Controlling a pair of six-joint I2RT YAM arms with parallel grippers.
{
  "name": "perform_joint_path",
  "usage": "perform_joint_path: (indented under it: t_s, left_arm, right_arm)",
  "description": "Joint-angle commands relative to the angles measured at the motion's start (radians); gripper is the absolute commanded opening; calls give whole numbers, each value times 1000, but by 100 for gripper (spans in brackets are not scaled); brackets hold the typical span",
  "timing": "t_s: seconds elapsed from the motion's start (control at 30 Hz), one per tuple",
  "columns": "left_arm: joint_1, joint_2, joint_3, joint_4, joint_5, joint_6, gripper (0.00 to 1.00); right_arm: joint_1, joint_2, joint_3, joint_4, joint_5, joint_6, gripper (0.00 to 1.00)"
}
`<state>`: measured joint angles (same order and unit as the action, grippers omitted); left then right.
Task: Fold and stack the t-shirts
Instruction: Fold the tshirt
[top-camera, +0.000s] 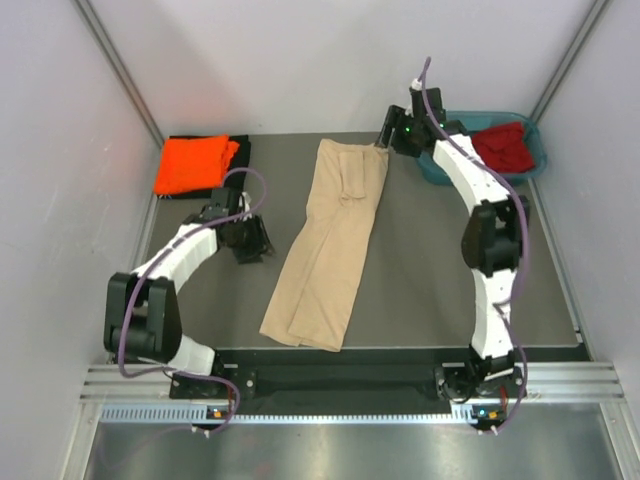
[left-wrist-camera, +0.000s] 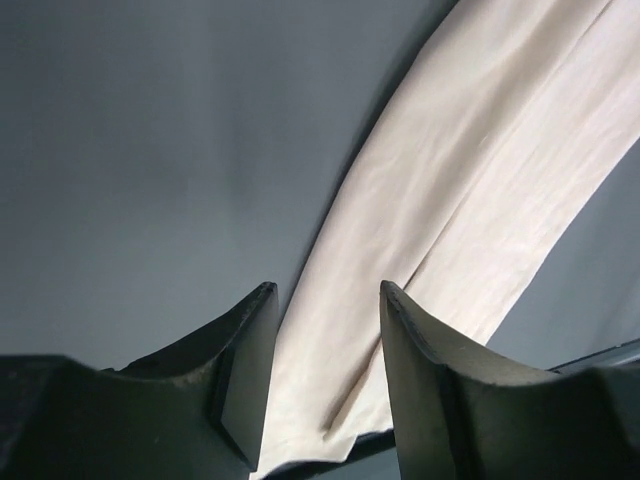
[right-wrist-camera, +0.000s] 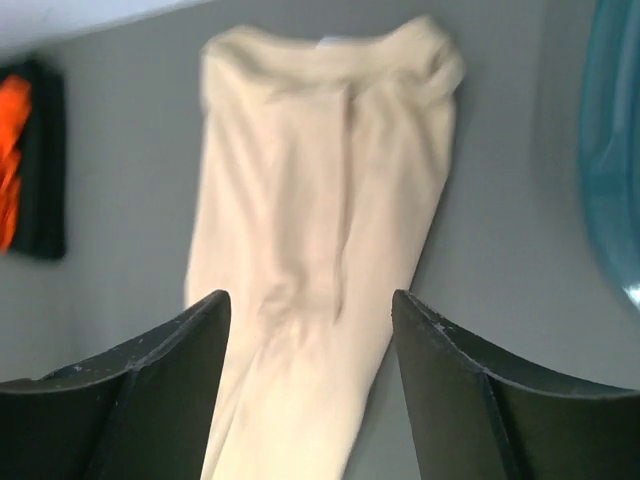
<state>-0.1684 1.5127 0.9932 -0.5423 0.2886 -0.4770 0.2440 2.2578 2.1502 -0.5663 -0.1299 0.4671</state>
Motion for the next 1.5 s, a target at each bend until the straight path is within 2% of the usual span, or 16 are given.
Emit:
perform_joint_path:
  t_s: [0.0, 0.07, 0.17, 0.27, 0.3, 0.37, 0.53, 0.67, 0.77, 0.9, 1.2, 1.47]
  left_arm:
    - [9, -89, -96, -79, -26, -35, 50]
    - [10, -158, -160, -76, -25, -67, 50]
    - [12, -206, -211, -87, -11, -107, 50]
    - [15, -224, -251, -107, -12, -144, 50]
    - [15, -229, -264, -111, -8, -156, 50]
    - [15, -243, -309, -111, 13, -190, 50]
    - [15, -287, -401, -93, 41, -252, 48]
    - [15, -301, -435, -103, 66, -253, 46]
    - [15, -322, -455, -99, 84, -255, 44]
    - [15, -339, -475, -105, 106, -264, 44]
    - [15, -333, -524, -119, 98, -311, 43]
    - [15, -361, -531, -182, 60, -331, 42]
  right_arm:
    - [84, -246, -169, -115, -4, -56, 66]
    - [142, -373, -286, -122, -49, -45, 66]
    - [241, -557, -642, -55, -131, 24, 65]
    - [354, -712, -847, 44, -189, 149, 65]
    - [386, -748, -971, 75, -195, 215, 65]
    - [492, -837, -1077, 170, -183, 277, 65]
    - [707, -922, -1341, 356, -103, 511, 63]
    - [799, -931, -1518, 558, -53, 671, 60]
    - [833, -913, -1604, 702, -28, 774, 57]
    - [854, -896, -1661, 798, -7, 864, 54]
    - [861, -879, -1713, 836, 12, 923, 48]
    - [861, -893, -1730, 807, 16, 924, 48]
